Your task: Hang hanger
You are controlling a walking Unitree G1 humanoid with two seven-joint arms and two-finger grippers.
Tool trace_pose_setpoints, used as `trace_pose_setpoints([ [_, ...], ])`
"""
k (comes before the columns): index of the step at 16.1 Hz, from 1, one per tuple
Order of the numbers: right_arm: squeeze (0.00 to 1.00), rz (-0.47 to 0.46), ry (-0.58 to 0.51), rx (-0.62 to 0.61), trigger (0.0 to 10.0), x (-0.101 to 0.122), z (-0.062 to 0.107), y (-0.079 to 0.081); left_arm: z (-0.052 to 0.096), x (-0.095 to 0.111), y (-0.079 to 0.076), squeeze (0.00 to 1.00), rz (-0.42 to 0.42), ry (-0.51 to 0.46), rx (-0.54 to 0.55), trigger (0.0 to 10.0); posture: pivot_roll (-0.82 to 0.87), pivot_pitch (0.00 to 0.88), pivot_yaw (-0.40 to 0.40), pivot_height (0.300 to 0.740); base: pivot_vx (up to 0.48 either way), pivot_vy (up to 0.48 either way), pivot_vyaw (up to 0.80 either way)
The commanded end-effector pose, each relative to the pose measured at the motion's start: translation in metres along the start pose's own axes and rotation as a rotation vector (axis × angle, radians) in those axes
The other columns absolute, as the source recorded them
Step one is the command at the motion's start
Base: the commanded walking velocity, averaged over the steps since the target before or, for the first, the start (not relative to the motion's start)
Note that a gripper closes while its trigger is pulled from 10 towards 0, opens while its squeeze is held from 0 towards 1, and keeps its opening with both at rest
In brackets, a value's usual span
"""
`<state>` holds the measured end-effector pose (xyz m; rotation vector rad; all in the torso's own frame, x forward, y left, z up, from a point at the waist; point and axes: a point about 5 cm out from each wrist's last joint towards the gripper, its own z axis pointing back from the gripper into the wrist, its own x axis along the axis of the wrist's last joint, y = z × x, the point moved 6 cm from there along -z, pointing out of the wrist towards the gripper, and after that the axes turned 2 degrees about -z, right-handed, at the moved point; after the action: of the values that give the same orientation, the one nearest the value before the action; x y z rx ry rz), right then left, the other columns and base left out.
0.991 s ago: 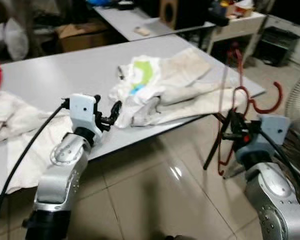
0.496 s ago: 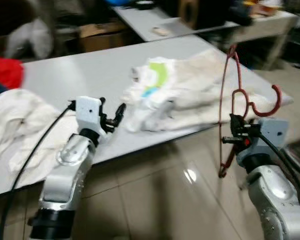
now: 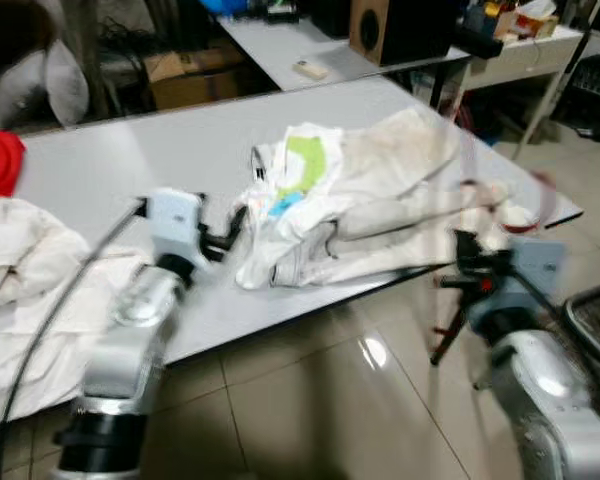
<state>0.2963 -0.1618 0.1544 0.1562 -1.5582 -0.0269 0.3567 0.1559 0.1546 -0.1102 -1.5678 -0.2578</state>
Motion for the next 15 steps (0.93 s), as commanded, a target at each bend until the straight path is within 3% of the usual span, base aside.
trace_pose_setpoints([
  [1,0.00,0.019,-0.016,-0.013,10.0,0.004,-0.001,-0.005,-0.003,0.001,-0.004,0.21,-0.006,-0.003,-0.016,10.0,0.05,0.011,0.034,0.740,0.289,0.000,0.00],
  [4,0.00,0.017,0.001,-0.016,10.0,-0.002,0.001,-0.007,-0.001,0.001,-0.003,0.21,-0.011,0.001,-0.010,10.0,0.06,0.021,0.022,0.740,0.292,0.000,0.00],
  [6,0.00,0.014,0.003,-0.013,10.0,-0.002,-0.001,-0.005,0.002,-0.007,0.004,0.19,0.042,0.048,0.035,10.0,0.07,0.031,0.017,0.740,0.000,0.000,0.00],
  [8,0.00,0.009,0.005,-0.017,10.0,-0.003,0.000,-0.007,0.002,-0.014,0.009,0.24,0.048,0.082,0.050,10.0,0.07,0.035,0.020,0.740,0.000,0.000,0.00],
  [9,0.00,0.008,0.007,-0.019,10.0,-0.003,0.001,-0.007,0.002,-0.016,0.009,1.00,0.069,0.084,0.034,10.0,0.06,0.034,0.020,0.740,0.000,0.000,0.00],
  [13,0.00,0.006,0.007,-0.030,10.0,-0.001,0.003,-0.011,-0.002,-0.040,0.006,1.00,0.060,0.210,0.016,10.0,0.03,0.036,0.024,0.740,0.000,0.000,0.00],
  [14,0.00,0.007,0.007,-0.032,10.0,0.000,0.003,-0.012,-0.003,-0.043,0.005,0.08,0.070,0.223,0.011,10.0,0.03,0.036,0.026,0.740,0.000,0.000,0.00],
  [15,0.00,0.007,0.008,-0.039,10.0,0.000,0.004,-0.015,-0.006,-0.051,0.004,0.00,0.051,0.254,0.008,10.0,0.03,0.035,0.025,0.740,0.000,0.000,0.00],
])
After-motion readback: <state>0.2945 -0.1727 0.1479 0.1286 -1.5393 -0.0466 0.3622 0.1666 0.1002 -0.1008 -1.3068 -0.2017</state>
